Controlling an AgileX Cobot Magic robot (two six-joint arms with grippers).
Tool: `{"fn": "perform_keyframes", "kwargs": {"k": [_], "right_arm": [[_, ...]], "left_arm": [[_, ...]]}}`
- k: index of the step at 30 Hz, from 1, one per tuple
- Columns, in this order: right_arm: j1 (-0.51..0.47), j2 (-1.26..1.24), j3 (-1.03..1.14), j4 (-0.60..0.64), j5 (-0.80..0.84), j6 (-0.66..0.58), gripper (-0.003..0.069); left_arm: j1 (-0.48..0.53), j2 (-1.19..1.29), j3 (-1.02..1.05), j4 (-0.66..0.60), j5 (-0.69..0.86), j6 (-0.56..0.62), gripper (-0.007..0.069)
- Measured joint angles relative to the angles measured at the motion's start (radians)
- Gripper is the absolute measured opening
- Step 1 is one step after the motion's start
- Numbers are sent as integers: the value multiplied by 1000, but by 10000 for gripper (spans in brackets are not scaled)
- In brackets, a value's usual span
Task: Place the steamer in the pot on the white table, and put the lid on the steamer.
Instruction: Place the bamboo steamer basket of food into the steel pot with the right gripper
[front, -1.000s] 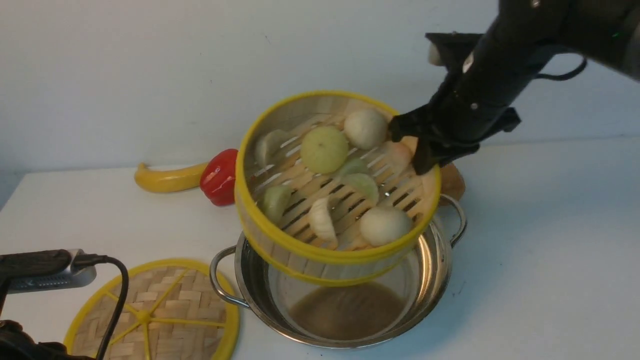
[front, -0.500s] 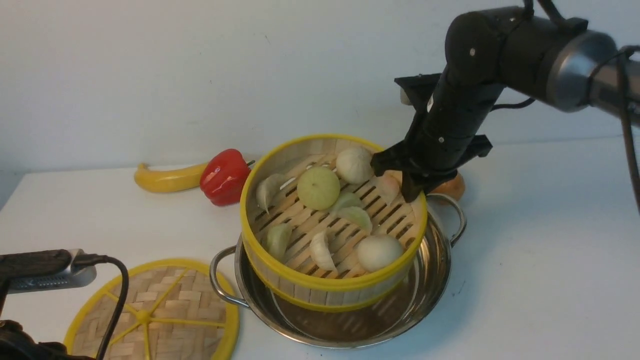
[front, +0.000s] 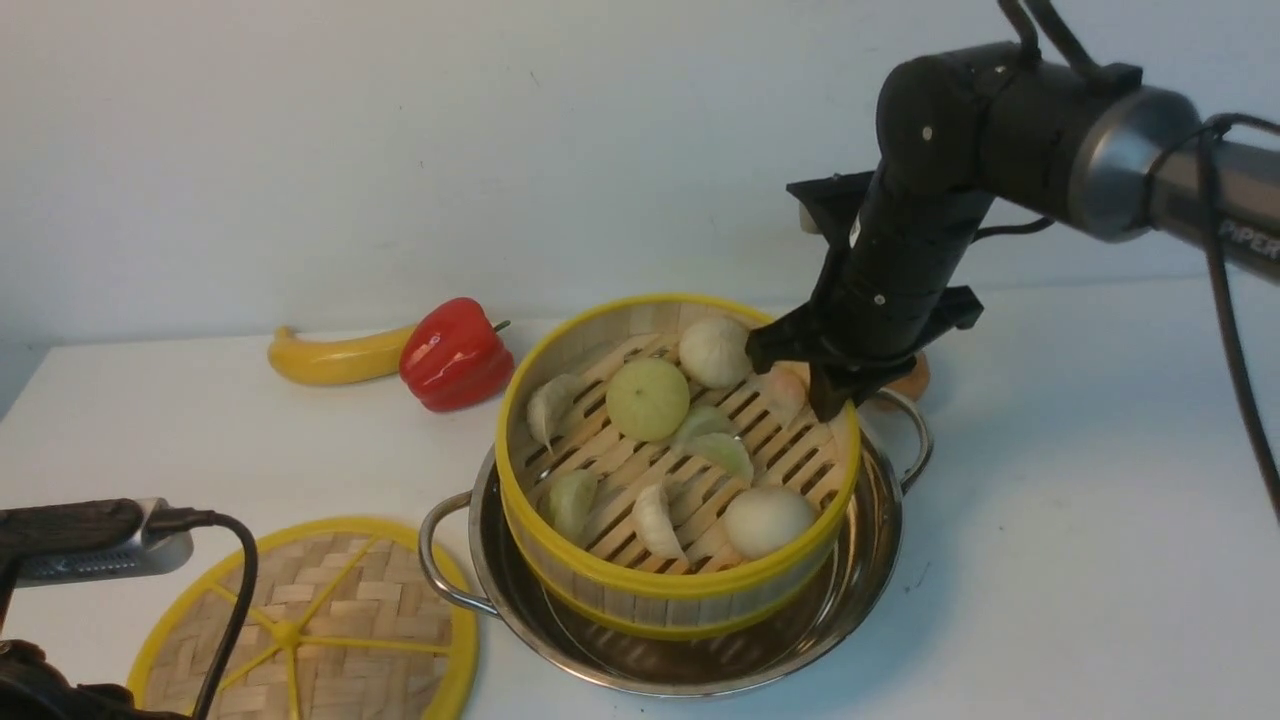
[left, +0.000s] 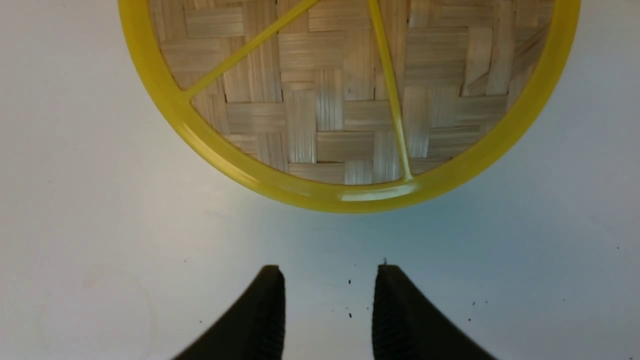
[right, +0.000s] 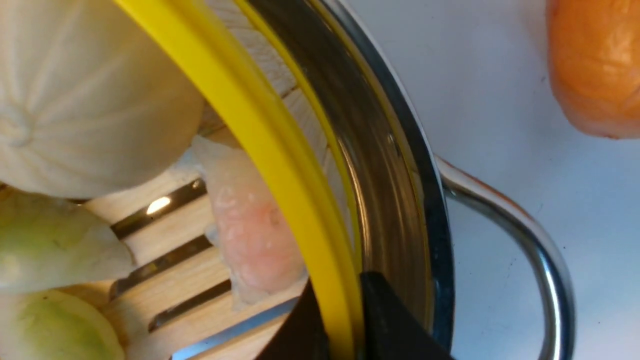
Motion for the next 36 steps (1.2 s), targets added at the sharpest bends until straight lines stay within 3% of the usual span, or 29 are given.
{"fn": "perform_keyframes", "kwargs": {"k": [36], "right_arm": [[0,74,-5,5,-7,2,59]], "left_arm": [[0,0,0,-1,-2,-1,241]]}}
